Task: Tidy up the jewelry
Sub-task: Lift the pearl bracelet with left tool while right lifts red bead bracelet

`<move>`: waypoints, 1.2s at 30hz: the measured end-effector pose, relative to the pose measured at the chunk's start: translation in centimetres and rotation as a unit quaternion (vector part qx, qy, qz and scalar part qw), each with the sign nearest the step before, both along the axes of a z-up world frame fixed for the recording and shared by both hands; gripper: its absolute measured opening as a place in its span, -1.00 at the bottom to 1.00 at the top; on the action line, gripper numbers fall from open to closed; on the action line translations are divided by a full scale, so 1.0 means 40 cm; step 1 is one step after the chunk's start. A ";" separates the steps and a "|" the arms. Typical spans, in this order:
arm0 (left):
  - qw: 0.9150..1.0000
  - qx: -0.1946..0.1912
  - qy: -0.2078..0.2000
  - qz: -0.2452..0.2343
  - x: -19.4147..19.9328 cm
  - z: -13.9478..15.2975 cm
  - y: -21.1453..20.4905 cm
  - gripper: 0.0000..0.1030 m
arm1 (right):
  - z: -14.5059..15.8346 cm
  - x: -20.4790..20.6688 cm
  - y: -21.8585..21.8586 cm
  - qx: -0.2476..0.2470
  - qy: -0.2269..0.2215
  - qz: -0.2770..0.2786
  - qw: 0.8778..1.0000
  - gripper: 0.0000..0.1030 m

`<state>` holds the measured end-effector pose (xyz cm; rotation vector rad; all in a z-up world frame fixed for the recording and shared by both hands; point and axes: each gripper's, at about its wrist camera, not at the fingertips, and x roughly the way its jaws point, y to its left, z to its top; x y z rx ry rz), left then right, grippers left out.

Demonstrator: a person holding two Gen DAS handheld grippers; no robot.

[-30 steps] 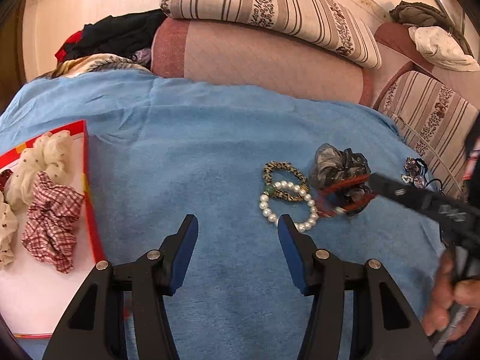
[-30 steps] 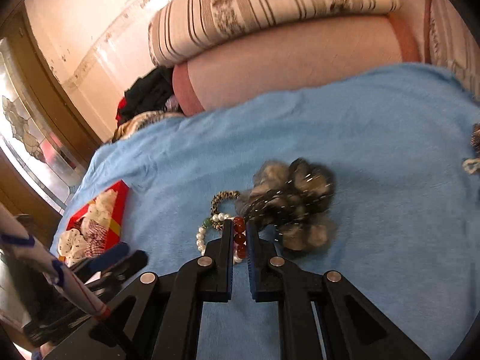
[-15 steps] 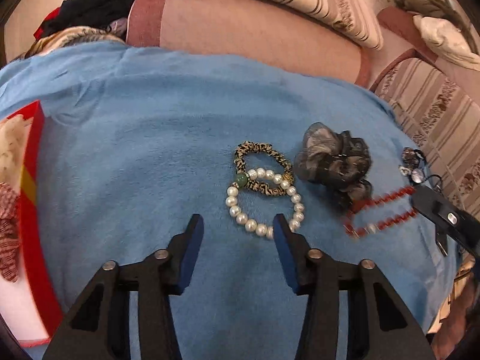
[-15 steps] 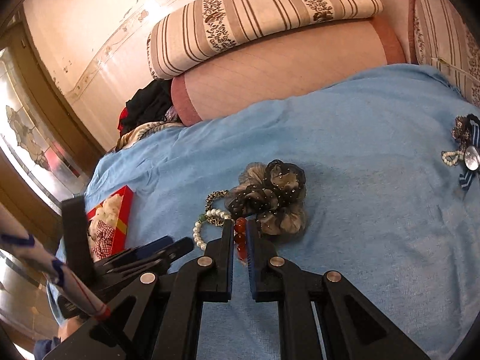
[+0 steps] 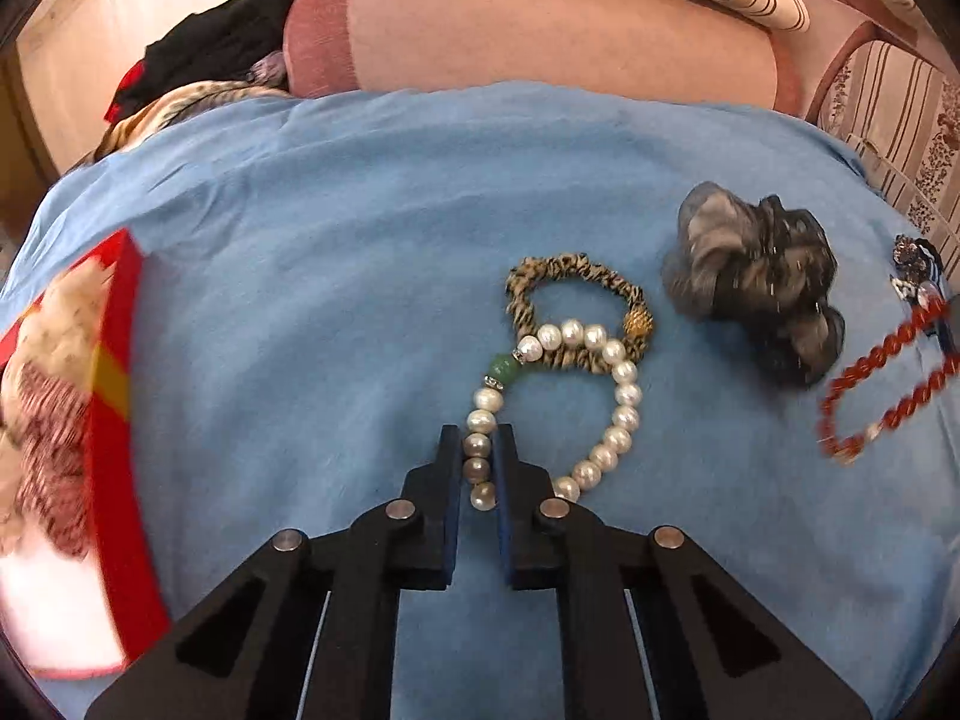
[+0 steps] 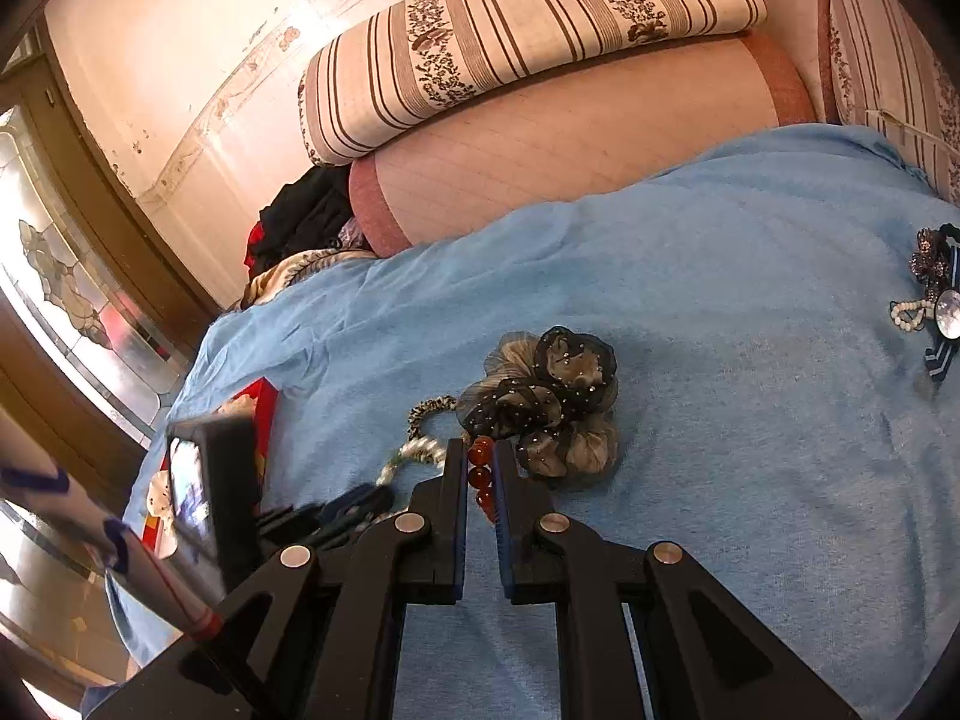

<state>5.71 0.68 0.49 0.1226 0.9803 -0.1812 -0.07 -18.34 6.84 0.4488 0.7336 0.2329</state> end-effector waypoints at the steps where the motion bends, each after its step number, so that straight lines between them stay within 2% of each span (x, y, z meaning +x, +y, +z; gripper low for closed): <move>1: 1.000 0.003 0.000 0.003 -0.014 0.001 0.017 -0.81 | 0.001 -0.001 0.001 0.000 -0.001 0.001 1.000 -0.83; 5: 1.000 -0.011 0.008 0.003 -0.044 0.006 0.057 -0.81 | 0.003 -0.006 0.015 -0.005 -0.002 0.006 1.000 -0.83; 11: 0.999 -0.029 0.019 0.009 -0.017 -0.003 0.059 -0.74 | -0.016 0.001 0.039 -0.016 0.008 0.014 1.000 -0.83; 14: 0.999 -0.028 0.001 0.016 -0.030 -0.002 0.058 -0.82 | -0.018 0.000 0.047 -0.020 0.008 0.017 1.000 -0.83; 18: 0.999 -0.028 -0.022 0.015 -0.060 0.009 0.055 -0.83 | -0.015 0.000 0.056 -0.024 0.003 0.022 0.999 -0.83; 26: 0.997 -0.049 -0.066 0.004 -0.113 0.101 0.057 -0.83 | -0.006 -0.009 0.070 -0.028 -0.005 0.026 0.999 -0.83; 36: 0.993 -0.074 -0.088 0.015 -0.144 0.165 0.106 -0.83 | 0.000 -0.019 0.087 -0.032 -0.013 0.031 0.999 -0.83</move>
